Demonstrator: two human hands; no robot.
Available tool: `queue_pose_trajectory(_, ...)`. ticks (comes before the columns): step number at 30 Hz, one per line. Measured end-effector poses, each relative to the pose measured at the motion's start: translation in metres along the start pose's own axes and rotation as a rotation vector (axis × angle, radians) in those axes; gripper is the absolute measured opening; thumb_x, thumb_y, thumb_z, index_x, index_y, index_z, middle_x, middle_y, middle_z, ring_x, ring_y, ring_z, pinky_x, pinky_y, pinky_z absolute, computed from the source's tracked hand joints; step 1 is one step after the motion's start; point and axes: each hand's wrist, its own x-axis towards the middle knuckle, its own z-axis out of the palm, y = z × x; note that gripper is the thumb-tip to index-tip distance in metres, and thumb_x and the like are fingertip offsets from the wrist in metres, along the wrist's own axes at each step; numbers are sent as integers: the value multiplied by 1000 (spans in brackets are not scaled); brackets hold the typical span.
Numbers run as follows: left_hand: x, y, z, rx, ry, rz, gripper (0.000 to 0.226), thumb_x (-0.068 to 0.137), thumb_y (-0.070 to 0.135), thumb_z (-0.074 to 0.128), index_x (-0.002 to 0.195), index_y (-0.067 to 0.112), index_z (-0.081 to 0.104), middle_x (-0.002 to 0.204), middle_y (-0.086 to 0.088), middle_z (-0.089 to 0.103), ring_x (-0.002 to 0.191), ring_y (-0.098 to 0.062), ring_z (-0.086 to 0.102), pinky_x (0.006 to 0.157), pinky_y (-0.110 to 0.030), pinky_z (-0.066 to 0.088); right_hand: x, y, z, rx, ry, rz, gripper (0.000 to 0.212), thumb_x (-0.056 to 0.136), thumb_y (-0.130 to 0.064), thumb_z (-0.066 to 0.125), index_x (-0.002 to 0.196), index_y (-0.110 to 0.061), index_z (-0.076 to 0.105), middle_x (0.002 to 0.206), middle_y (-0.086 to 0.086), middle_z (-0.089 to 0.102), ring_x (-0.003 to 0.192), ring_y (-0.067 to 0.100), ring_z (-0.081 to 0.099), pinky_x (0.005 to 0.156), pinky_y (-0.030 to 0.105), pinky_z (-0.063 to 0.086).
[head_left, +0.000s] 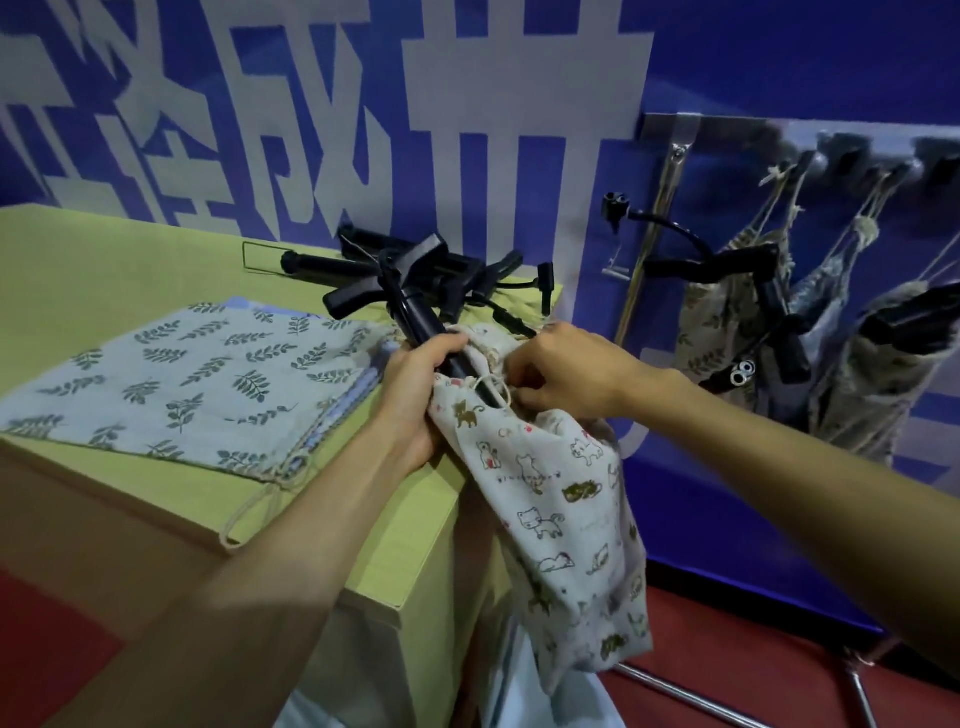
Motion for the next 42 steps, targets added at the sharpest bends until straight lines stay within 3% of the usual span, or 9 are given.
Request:
queue_pose_trajectory(7, -8, -3, 3, 158, 11, 78, 22, 82, 14, 69, 100, 13, 57, 70, -4, 68, 58, -16, 68, 57, -28, 55, -12, 6, -10, 332, 175, 153, 15, 89, -17, 62, 94, -14, 75, 81, -10, 70, 72, -1, 63, 68, 8, 46)
queue_pose_trajectory(11, -15, -6, 10, 294, -80, 183, 33, 84, 8, 69, 110, 19, 52, 94, -6, 66, 78, -15, 70, 66, -27, 56, -17, 10, -25, 1136, 123, 334, 14, 91, -3, 56, 96, 3, 68, 70, 3, 66, 70, 15, 61, 71, 29, 50)
queue_pose_trajectory(15, -17, -7, 12, 346, -150, 208, 34, 83, 6, 69, 107, 23, 51, 97, -5, 65, 84, -13, 70, 70, -24, 53, -24, 7, -27, 1683, 94, 387, 28, 88, 5, 40, 108, 2, 59, 52, 4, 45, 58, 21, 57, 58, 30, 51)
queue_pose_trajectory(19, -16, -7, 12, 338, -154, 197, 32, 84, 8, 69, 107, 20, 50, 92, -5, 66, 75, -11, 71, 65, -24, 54, -31, 9, -16, 1312, 69, 238, 26, 94, 2, 40, 101, 1, 65, 73, 12, 68, 58, 18, 57, 48, 23, 44)
queue_pose_trajectory(22, -15, -7, 11, 317, -144, 192, 29, 85, 10, 69, 106, 19, 52, 92, -6, 67, 77, -13, 71, 65, -25, 55, -34, 7, -10, 890, 8, 72, 14, 92, -12, 60, 100, -11, 71, 92, 0, 74, 76, 13, 64, 67, 22, 51)
queue_pose_trajectory(28, -11, -8, 9, 333, -133, 197, 23, 86, 11, 68, 103, 18, 55, 85, -1, 68, 74, -10, 71, 63, -23, 55, -31, -3, -2, 522, -10, -74, 18, 82, -29, 74, 86, -12, 71, 81, -1, 72, 70, 6, 61, 66, 13, 45)
queue_pose_trajectory(35, -16, -5, 22, 283, -103, 74, 29, 84, 7, 66, 112, 11, 58, 91, -12, 73, 76, -23, 72, 66, -34, 56, -39, 0, -50, 1224, -11, 152, 10, 91, -9, 58, 85, -3, 62, 70, 4, 62, 67, 11, 61, 71, 24, 53)
queue_pose_trajectory(39, -22, -4, 48, 311, -121, 1, 27, 89, 15, 61, 113, 4, 63, 99, -14, 72, 75, -22, 67, 65, -32, 50, -50, 1, -83, 1295, 103, 279, 15, 91, -7, 59, 76, -5, 61, 58, 0, 61, 60, 10, 62, 58, 18, 52)
queue_pose_trajectory(42, -34, 0, 62, 496, -254, -75, 23, 91, 28, 61, 91, 8, 73, 85, -9, 74, 82, -26, 68, 76, -33, 50, -61, 4, -104, 1261, 219, 349, 10, 91, -4, 58, 82, -9, 61, 60, 1, 60, 62, 15, 64, 55, 22, 54)
